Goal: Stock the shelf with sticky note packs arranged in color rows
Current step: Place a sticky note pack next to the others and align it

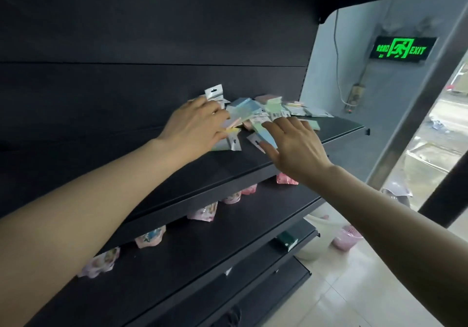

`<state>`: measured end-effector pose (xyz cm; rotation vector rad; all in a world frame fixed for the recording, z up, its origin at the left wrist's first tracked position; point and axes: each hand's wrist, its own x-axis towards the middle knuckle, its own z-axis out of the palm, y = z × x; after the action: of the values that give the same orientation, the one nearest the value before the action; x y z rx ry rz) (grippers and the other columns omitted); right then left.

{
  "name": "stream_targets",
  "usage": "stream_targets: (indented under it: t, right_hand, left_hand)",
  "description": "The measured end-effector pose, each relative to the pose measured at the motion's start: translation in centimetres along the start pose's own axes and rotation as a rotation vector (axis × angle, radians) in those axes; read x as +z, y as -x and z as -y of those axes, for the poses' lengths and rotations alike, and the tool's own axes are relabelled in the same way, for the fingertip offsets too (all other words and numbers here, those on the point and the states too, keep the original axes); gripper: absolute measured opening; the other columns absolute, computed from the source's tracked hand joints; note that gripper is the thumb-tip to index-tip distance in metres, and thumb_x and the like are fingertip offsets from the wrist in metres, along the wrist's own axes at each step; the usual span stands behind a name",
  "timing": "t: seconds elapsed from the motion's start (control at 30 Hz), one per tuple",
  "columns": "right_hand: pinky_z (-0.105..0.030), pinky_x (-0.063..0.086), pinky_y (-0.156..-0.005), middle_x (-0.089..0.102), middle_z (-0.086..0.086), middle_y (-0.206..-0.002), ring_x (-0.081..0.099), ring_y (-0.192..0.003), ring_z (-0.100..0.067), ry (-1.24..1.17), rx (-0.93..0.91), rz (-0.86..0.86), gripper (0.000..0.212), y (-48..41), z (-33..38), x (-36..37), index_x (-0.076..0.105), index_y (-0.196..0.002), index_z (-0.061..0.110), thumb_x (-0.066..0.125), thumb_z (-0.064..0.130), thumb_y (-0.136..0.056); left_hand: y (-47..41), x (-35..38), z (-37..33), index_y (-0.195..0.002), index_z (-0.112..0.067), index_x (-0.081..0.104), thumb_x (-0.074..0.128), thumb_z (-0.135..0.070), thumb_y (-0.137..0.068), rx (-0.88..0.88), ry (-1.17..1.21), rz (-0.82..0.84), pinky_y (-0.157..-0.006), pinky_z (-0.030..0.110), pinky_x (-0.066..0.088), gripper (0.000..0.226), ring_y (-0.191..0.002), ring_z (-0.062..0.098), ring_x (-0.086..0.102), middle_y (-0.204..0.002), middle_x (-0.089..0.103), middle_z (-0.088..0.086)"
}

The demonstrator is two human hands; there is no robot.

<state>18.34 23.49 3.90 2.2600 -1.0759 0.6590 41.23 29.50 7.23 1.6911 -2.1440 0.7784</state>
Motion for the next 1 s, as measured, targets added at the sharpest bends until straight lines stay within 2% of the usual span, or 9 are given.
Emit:
stream_targets:
  t: [0.13, 0.27, 0.43, 0.7, 0.87, 1.0]
  right_hand:
    - [-0.043, 0.042, -0.090, 0.061, -0.008, -0.117, 0.054, -0.107, -0.034, 0.005, 0.056, 0.053, 0.043, 0.7, -6.3, 1.7, 0.055, -0.128, 0.015, 0.050, 0.042, -0.095]
    - [-0.042, 0.040, -0.091, 0.060, -0.006, -0.124, 0.052, -0.112, -0.033, -0.026, 0.138, 0.067, 0.041, 0.0, -11.6, 3.9, 0.055, -0.129, 0.019, 0.045, 0.042, -0.096]
    - [-0.042, 0.040, -0.094, 0.059, -0.007, -0.123, 0.052, -0.112, -0.033, -0.047, 0.192, 0.109, 0.040, -1.9, -17.7, 7.9, 0.053, -0.131, 0.020, 0.045, 0.041, -0.097]
    - [-0.042, 0.038, -0.094, 0.057, -0.007, -0.127, 0.050, -0.116, -0.033, -0.097, 0.223, 0.219, 0.042, -5.8, -25.2, 14.5, 0.052, -0.134, 0.020, 0.047, 0.039, -0.096]
    - [-0.044, 0.042, -0.095, 0.058, -0.007, -0.124, 0.053, -0.113, -0.034, -0.201, 0.126, 0.391, 0.042, -8.3, -29.8, 18.9, 0.053, -0.132, 0.024, 0.043, 0.045, -0.097]
    - [-0.043, 0.042, -0.100, 0.057, -0.004, -0.134, 0.050, -0.123, -0.029, -0.364, -0.009, 0.600, 0.047, -10.7, -32.6, 22.6, 0.051, -0.135, 0.029, 0.046, 0.051, -0.094]
  left_hand:
    - [-5.4, 2.6, -3.6, -0.126, -0.022, 0.055, 0.053, -0.041, -0.093, 0.033, 0.031, 0.024, -0.094, 0.042, 0.045, 0.038, -0.120, 0.023, 0.046, -0.128, 0.055, -0.001]
    - [-10.5, 5.5, -5.8, -0.132, -0.022, 0.051, 0.051, -0.038, -0.096, 0.055, 0.022, 0.050, -0.089, 0.036, 0.044, 0.039, -0.121, 0.023, 0.045, -0.132, 0.052, -0.001]
    - [-16.3, 9.8, -6.8, -0.133, -0.020, 0.051, 0.050, -0.038, -0.096, 0.075, -0.001, 0.087, -0.095, 0.039, 0.045, 0.041, -0.120, 0.025, 0.046, -0.133, 0.053, 0.002]
    - [-25.9, 16.0, -6.9, -0.133, -0.019, 0.050, 0.049, -0.037, -0.097, 0.015, -0.016, 0.199, -0.089, 0.041, 0.048, 0.041, -0.119, 0.024, 0.046, -0.132, 0.051, 0.002]
    - [-30.8, 20.6, -7.2, -0.135, -0.019, 0.049, 0.047, -0.042, -0.097, -0.111, 0.015, 0.362, -0.095, 0.039, 0.045, 0.045, -0.120, 0.027, 0.047, -0.136, 0.049, 0.005]
    - [-32.5, 23.8, -7.7, -0.133, -0.020, 0.047, 0.044, -0.046, -0.096, -0.255, 0.031, 0.458, -0.094, 0.041, 0.045, 0.046, -0.119, 0.031, 0.051, -0.136, 0.050, 0.009]
